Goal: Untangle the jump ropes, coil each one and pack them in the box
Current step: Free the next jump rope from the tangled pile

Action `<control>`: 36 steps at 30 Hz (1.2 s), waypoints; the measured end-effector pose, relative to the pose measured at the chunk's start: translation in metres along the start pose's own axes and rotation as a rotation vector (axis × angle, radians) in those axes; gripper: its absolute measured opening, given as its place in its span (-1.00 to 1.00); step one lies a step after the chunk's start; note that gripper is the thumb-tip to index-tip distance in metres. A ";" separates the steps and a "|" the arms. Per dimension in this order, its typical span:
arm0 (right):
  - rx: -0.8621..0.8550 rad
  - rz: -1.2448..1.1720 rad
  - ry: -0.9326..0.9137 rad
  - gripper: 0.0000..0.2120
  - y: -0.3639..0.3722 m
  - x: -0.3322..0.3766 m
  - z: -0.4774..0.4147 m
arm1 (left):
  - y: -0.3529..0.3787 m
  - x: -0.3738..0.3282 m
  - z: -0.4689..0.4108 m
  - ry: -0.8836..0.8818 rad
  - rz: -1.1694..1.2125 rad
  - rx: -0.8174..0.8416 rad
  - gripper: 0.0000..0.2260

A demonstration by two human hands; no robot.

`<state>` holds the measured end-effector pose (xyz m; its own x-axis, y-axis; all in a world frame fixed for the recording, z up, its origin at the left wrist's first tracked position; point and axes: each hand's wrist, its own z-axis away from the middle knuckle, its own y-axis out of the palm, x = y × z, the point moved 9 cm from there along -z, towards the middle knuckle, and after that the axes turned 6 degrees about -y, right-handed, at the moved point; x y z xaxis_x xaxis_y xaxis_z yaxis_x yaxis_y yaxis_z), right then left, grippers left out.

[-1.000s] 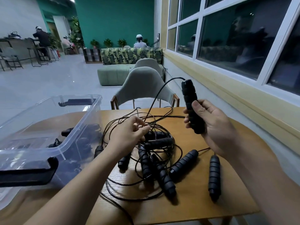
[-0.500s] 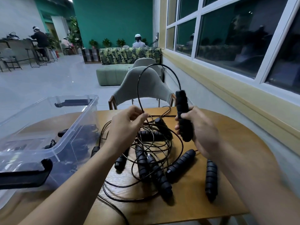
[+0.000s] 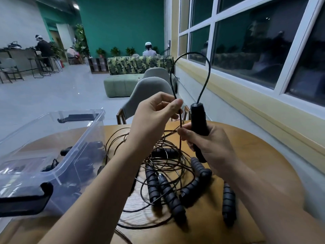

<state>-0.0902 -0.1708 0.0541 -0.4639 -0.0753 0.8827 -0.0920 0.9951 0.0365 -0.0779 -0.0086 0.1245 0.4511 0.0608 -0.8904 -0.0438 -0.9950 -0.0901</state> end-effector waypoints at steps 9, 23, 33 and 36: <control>-0.163 -0.181 0.054 -0.90 -0.023 0.000 -0.005 | 0.036 0.065 0.036 -0.234 -0.025 0.289 -0.76; -0.273 -0.282 0.198 -0.78 -0.046 -0.032 -0.005 | 0.032 0.095 0.049 -0.193 -0.491 0.471 -0.85; -0.139 -0.104 0.260 -0.81 0.007 -0.066 0.026 | 0.005 0.075 0.036 0.044 -0.814 0.282 -0.84; -0.163 -0.092 0.260 -0.87 0.007 -0.065 0.027 | 0.020 0.076 0.047 0.083 -0.839 0.405 -0.88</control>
<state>-0.0845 -0.1607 -0.0159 -0.2179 -0.1675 0.9615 0.0292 0.9836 0.1780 -0.0858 -0.0198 0.0341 0.5371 0.7255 -0.4303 0.0250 -0.5235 -0.8516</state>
